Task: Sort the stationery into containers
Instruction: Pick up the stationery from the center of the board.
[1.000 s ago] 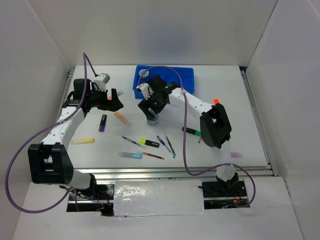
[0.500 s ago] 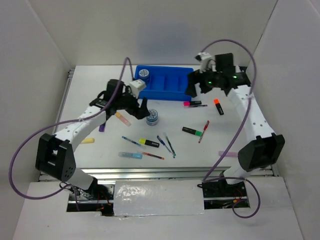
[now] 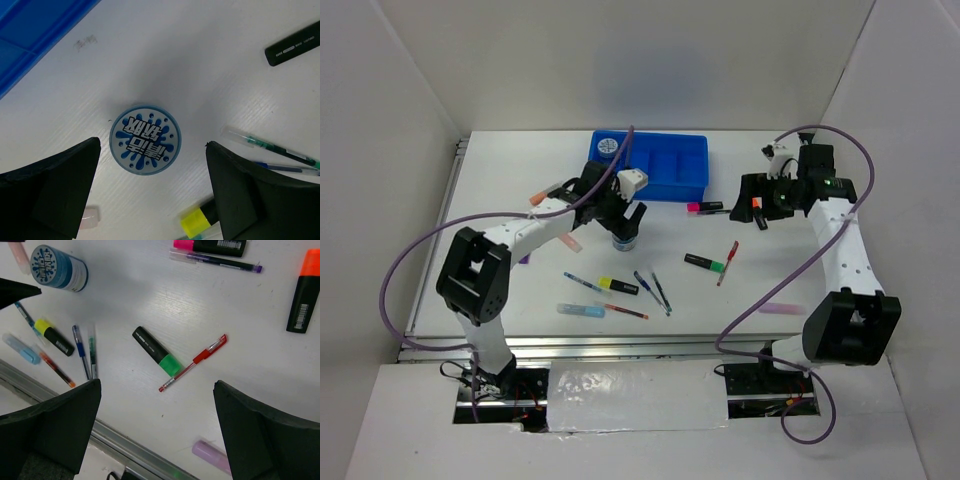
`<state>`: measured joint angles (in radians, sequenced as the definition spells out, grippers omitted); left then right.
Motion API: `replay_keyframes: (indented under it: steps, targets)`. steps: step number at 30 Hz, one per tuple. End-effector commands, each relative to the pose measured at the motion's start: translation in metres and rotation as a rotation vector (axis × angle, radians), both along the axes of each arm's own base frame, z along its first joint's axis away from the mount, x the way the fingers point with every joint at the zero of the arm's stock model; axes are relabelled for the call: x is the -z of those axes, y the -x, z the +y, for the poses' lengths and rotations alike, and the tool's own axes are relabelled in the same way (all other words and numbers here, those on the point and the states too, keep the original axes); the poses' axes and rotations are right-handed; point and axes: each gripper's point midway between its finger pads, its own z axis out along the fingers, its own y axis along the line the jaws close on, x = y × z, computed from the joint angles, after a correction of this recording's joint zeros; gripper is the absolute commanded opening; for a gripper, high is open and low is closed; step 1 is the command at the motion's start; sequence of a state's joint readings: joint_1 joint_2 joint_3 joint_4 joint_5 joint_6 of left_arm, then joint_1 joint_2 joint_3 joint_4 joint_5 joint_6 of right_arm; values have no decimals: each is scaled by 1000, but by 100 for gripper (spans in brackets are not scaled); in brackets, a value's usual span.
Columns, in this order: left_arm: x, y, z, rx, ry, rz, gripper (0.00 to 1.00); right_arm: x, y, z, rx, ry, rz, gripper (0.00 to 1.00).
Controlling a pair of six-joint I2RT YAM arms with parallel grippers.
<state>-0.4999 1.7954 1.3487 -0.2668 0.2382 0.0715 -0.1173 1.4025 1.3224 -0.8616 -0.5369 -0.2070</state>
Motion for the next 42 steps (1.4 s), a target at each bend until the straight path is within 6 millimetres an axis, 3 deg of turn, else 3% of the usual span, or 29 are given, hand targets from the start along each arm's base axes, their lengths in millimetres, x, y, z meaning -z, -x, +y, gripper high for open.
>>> replay_keyframes:
  steps: [1,10,20,29,33,37,40,41,42]
  targets:
    - [-5,-11,-11,3,-53,-77,99,-13,8,4,-32,-33,-29,100]
    - [20,-13,-7,-42,-112,-25,99,-8,8,1,-31,-47,-12,100]
    - [9,-25,-1,-96,-119,-91,99,2,11,3,-38,-60,11,100]
    - [32,-17,-2,-74,-106,18,97,4,10,2,-46,-59,24,99]
    - [33,-19,-2,-79,-89,37,95,8,11,2,-45,-58,32,99]
    - [34,-22,2,-86,-83,49,84,9,10,2,-46,-65,37,99]
    - [24,-29,6,-109,-66,33,68,10,9,3,-46,-68,39,98]
    - [13,-33,9,-121,-49,21,58,12,10,3,-47,-71,44,98]
    - [10,-36,10,-127,-44,13,58,12,10,3,-48,-73,44,98]
